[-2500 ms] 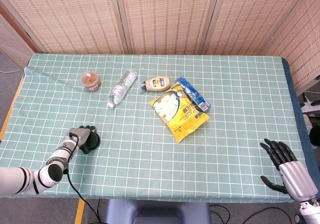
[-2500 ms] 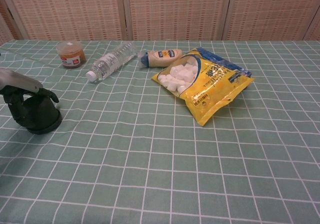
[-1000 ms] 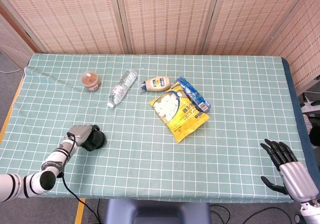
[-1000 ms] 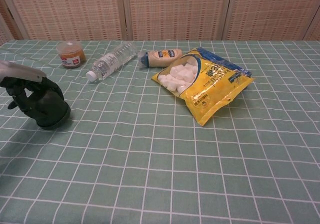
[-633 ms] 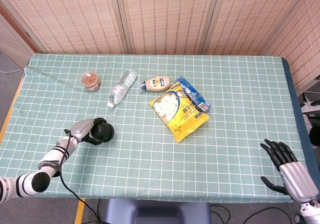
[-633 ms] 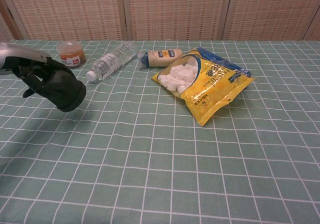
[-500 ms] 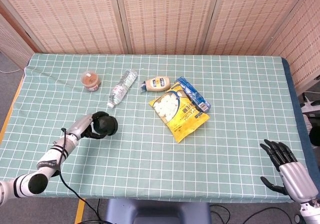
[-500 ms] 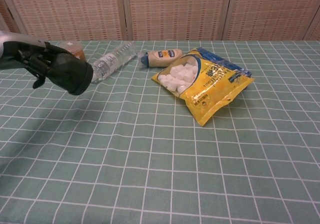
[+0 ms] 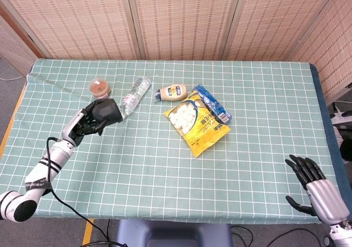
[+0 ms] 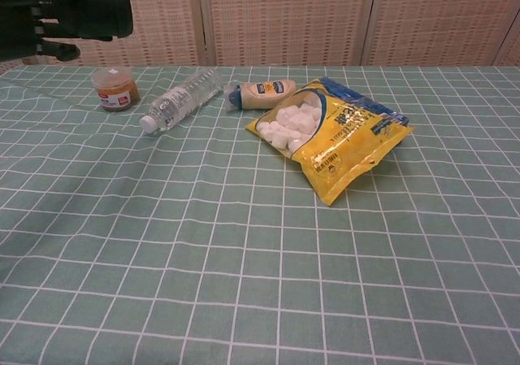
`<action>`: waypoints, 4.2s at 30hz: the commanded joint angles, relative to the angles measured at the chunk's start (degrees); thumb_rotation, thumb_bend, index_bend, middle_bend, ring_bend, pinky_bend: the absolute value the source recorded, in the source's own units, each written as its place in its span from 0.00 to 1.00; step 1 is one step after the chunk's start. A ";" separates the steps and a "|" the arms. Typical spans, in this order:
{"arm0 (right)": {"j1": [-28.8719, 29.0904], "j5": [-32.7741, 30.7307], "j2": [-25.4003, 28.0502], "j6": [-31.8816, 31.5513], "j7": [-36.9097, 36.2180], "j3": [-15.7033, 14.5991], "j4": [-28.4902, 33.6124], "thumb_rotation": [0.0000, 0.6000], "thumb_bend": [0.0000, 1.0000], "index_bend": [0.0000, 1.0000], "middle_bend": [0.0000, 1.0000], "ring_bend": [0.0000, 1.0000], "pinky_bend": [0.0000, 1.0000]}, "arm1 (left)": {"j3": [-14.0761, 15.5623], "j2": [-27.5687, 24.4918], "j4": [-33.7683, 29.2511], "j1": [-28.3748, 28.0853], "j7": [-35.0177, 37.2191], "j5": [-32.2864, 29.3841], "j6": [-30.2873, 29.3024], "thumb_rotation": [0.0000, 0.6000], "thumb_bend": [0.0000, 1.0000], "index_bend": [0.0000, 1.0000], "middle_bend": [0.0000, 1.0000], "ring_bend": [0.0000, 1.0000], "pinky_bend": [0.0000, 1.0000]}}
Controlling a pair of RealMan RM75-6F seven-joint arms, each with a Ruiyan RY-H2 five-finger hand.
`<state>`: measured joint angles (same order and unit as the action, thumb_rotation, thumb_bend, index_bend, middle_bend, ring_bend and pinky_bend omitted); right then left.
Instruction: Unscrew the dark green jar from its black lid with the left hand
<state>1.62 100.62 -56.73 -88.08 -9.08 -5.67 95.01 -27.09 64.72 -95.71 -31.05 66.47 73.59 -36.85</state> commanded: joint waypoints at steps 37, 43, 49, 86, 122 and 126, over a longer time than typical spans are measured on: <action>-0.04 0.87 0.65 -0.89 -1.59 -0.09 -0.31 1.00 0.18 0.00 0.00 0.00 0.00 | 25.05 15.49 0.31 -23.50 -143.23 -58.76 -48.51 1.00 0.68 0.87 0.82 0.67 0.82; -0.07 0.89 0.53 -0.81 -1.39 -0.17 -0.30 1.00 0.18 0.00 0.00 0.00 0.00 | 17.42 9.90 -6.02 -20.03 -129.75 -61.16 -37.39 1.00 0.67 0.87 0.82 0.67 0.82; -0.14 0.68 0.32 -0.83 -1.18 -0.08 -0.15 1.00 0.18 0.00 0.00 0.00 0.00 | 13.01 5.07 -9.05 -16.27 -114.59 -58.65 -24.54 1.00 0.63 0.87 0.82 0.67 0.82; 0.12 0.41 0.24 -0.10 -1.11 -0.18 0.10 1.00 0.18 0.00 0.00 0.00 0.00 | 31.62 0.77 -4.62 -24.92 -94.87 -55.14 -0.75 1.00 0.52 0.72 0.71 0.57 0.55; 0.54 0.21 0.30 1.54 -0.52 -0.73 0.32 1.00 0.18 0.00 0.00 0.00 0.00 | 38.10 0.36 -3.74 -28.73 -89.59 -48.50 0.18 1.00 0.39 0.00 0.00 0.00 0.10; 0.57 0.07 0.31 1.60 -0.60 -0.69 0.30 1.00 0.18 0.00 0.00 0.00 0.00 | 38.13 0.16 -4.41 -28.81 -89.82 -47.76 -0.74 1.00 0.39 0.00 0.00 0.00 0.08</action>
<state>2.18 100.74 -56.43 -86.48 -9.65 -6.37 95.32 11.03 65.03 -99.68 -59.81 -23.20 25.46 -37.18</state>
